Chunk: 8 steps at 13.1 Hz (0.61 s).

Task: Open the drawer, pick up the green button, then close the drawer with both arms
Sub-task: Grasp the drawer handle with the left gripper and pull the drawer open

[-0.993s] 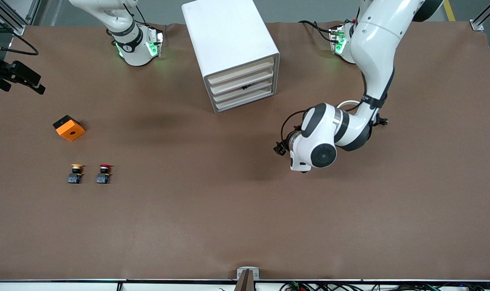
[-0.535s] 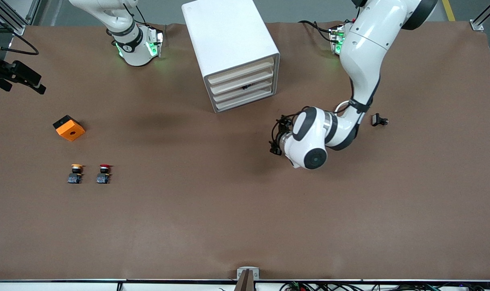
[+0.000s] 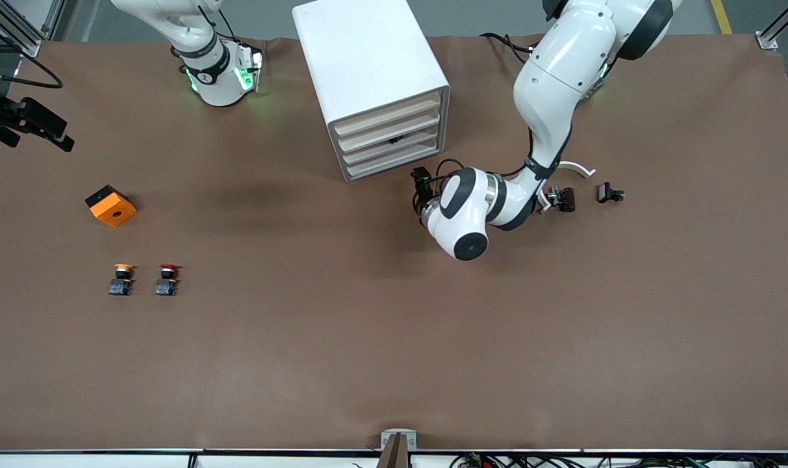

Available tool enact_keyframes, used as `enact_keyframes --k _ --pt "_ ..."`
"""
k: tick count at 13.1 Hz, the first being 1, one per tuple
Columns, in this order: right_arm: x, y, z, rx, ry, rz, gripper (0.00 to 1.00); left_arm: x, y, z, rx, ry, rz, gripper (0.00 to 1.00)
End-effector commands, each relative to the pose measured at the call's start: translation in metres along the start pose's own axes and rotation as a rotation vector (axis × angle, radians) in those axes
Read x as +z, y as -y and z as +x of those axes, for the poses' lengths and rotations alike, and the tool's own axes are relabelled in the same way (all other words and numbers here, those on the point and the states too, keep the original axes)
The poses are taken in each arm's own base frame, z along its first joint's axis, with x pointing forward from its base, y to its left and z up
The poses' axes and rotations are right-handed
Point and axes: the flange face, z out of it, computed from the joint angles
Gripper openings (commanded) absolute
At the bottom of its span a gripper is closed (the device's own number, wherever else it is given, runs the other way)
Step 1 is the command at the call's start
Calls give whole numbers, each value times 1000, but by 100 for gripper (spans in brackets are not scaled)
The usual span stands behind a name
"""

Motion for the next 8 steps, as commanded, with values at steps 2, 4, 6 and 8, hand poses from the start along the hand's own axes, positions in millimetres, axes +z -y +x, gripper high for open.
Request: enact_keyframes --k 2,4,6,8 --pt "-6 0 -6 11 -11 13 100 7 17 -2 -13 -4 132 100" --pt "-7 2 -6 -1 -13 8 100 16 21 -2 -21 12 209 99" --pt "-7 3 -6 -7 -15 2 100 24 28 -7 -15 19 251 89" --pt "-6 2 -5 -7 -13 -2 100 32 31 -11 -18 30 269 69"
